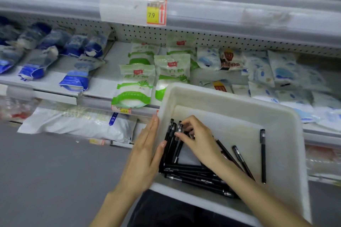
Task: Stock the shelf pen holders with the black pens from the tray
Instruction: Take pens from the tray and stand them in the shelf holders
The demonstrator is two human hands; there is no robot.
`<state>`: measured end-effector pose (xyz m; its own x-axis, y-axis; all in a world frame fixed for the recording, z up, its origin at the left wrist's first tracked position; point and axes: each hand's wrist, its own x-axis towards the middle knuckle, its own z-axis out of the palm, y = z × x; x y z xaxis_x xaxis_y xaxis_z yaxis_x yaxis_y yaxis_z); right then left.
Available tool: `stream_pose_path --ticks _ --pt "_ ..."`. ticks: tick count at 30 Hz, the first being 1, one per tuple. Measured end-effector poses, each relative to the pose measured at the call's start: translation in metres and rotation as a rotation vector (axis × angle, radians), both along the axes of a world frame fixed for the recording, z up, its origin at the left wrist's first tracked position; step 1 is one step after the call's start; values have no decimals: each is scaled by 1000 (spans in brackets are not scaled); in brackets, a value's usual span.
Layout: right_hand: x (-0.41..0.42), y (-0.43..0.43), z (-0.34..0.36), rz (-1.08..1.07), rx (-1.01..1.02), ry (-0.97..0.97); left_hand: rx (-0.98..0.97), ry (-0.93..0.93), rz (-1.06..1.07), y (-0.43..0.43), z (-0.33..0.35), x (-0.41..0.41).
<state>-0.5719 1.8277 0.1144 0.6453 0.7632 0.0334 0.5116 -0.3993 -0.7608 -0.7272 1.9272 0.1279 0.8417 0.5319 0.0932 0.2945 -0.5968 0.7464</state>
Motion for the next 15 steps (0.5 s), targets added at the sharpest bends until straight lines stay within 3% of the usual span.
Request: stream_pose_path --ticks 4,6,9,15 --pt "-7 5 7 -69 187 518 -20 -7 4 0 1 1" --pt "-9 6 12 -84 224 658 -20 -3 -4 0 2 1" --pt "-6 4 29 -117 266 658 1 15 -10 3 4 3" --pt "27 -19 124 -135 446 368 199 -84 -25 -1 47 35"
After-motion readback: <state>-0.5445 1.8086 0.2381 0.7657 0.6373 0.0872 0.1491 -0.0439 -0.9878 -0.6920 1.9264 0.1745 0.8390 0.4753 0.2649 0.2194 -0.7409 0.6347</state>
